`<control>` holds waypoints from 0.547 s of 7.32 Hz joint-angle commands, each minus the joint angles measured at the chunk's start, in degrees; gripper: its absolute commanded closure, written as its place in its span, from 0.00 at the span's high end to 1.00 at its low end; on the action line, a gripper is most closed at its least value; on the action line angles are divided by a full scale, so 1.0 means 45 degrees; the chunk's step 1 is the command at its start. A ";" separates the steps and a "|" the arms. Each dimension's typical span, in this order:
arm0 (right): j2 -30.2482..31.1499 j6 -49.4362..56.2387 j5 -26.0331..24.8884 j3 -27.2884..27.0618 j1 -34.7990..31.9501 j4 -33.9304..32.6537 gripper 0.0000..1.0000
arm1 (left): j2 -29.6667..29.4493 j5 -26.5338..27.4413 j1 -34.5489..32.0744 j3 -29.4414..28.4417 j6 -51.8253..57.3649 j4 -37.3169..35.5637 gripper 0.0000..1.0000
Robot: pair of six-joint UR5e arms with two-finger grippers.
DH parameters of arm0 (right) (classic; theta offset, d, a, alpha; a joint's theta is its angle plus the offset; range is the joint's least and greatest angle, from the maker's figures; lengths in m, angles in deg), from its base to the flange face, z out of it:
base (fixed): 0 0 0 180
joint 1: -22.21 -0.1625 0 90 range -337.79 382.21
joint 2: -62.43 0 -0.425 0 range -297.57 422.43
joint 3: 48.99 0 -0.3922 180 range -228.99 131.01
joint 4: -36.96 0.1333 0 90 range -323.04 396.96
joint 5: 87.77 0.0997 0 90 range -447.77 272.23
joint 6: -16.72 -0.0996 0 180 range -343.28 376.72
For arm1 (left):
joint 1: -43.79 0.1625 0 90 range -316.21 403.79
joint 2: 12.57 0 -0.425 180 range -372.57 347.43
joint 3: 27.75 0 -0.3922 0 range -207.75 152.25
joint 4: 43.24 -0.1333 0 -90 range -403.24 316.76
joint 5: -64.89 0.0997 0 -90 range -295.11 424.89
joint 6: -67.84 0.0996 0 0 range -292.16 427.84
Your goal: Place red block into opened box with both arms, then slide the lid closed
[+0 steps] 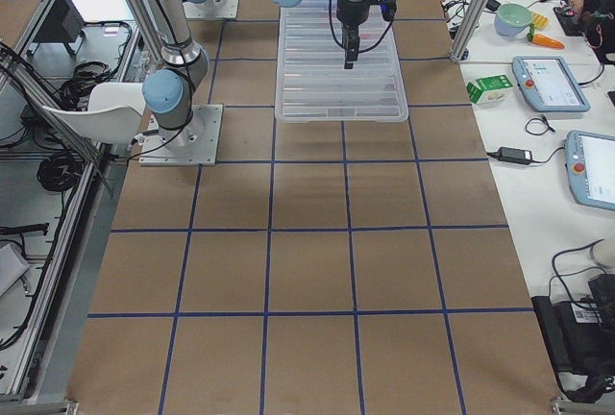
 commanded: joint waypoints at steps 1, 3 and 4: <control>-0.0363 0.1731 0.0049 -0.0728 0.1707 -0.1031 1.00 | 0.0348 0.0032 -0.0001 0.0709 0.0007 -0.0551 1.00; -0.0813 0.2998 0.0048 -0.2094 0.2372 -0.3101 1.00 | 0.0446 0.1180 0.0193 0.0710 0.0163 -0.0535 1.00; -0.0970 0.3216 0.0048 -0.2738 0.2414 -0.4097 1.00 | 0.0485 0.1146 0.0175 0.0729 0.0163 -0.0477 1.00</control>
